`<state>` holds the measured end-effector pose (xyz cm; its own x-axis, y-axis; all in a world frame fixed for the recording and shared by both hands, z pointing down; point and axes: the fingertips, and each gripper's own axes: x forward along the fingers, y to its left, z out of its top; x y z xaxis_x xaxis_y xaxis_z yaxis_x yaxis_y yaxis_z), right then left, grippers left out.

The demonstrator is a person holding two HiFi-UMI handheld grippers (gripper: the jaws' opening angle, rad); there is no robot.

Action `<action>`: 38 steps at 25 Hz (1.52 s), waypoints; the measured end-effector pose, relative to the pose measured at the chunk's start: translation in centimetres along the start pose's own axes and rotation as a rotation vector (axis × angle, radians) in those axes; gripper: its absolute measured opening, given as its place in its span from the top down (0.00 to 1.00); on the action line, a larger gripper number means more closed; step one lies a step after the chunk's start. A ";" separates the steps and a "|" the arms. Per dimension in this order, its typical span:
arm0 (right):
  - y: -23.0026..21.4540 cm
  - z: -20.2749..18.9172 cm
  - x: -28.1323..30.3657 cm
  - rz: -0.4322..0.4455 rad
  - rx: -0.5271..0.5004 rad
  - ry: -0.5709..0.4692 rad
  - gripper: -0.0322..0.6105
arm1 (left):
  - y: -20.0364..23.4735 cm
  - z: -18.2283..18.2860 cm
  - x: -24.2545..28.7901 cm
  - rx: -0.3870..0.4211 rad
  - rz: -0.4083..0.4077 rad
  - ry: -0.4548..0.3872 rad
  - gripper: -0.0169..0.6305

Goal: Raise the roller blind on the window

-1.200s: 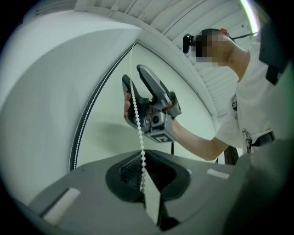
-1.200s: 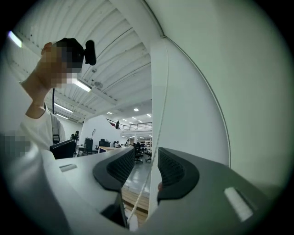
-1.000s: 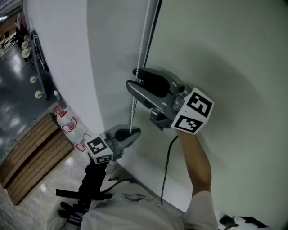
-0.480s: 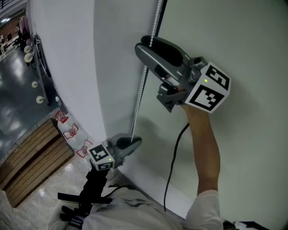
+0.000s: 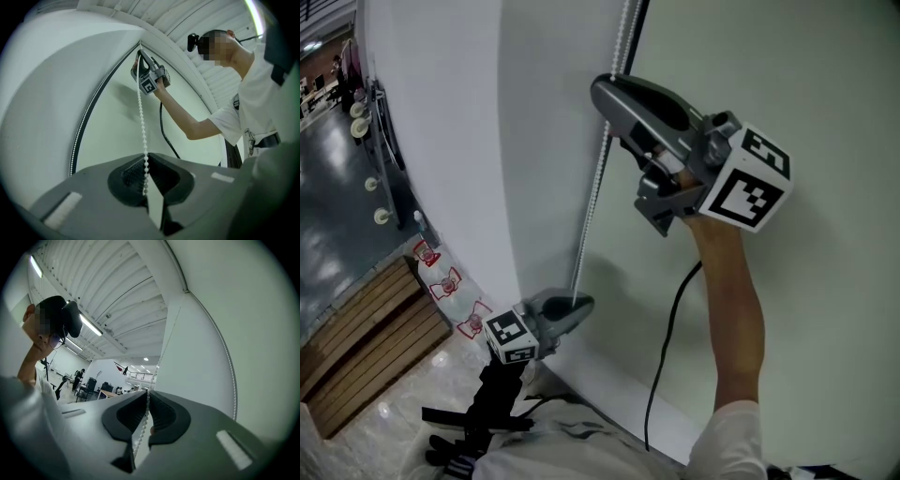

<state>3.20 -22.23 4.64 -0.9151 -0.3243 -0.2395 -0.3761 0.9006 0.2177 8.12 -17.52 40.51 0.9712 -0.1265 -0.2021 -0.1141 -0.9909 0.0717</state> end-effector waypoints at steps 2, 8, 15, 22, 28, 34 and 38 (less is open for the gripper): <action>-0.1 0.0 -0.1 0.003 0.038 0.011 0.92 | -0.1 0.0 0.1 -0.002 -0.008 0.001 0.98; 0.1 0.2 -1.3 0.010 0.138 -0.020 0.93 | -0.3 -0.2 0.2 -0.021 -0.016 0.007 0.98; 1.9 -4.0 -2.1 0.004 0.133 0.046 0.93 | -0.5 -2.0 -0.6 -0.026 -0.030 0.010 0.98; 1.8 -5.4 -2.1 0.017 0.180 0.113 0.93 | -0.3 1.6 1.0 -0.041 -0.038 -0.013 0.98; 3.1 -11.0 -3.8 0.001 0.253 0.167 0.93 | -0.4 1.5 0.9 -0.047 -0.044 -0.021 0.98; 4.8 -16.2 -4.6 -0.008 0.294 0.205 0.93 | -0.4 1.0 0.5 -0.038 -0.049 -0.028 0.98; 5.8 -19.0 -5.2 -0.008 0.347 0.228 0.93 | -0.5 1.0 0.4 -0.045 -0.051 -0.030 0.98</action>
<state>3.05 -20.84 25.17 -0.9358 -0.3521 -0.0160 -0.3475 0.9294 -0.1244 8.37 -17.09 39.40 0.9687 -0.0783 -0.2357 -0.0549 -0.9930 0.1044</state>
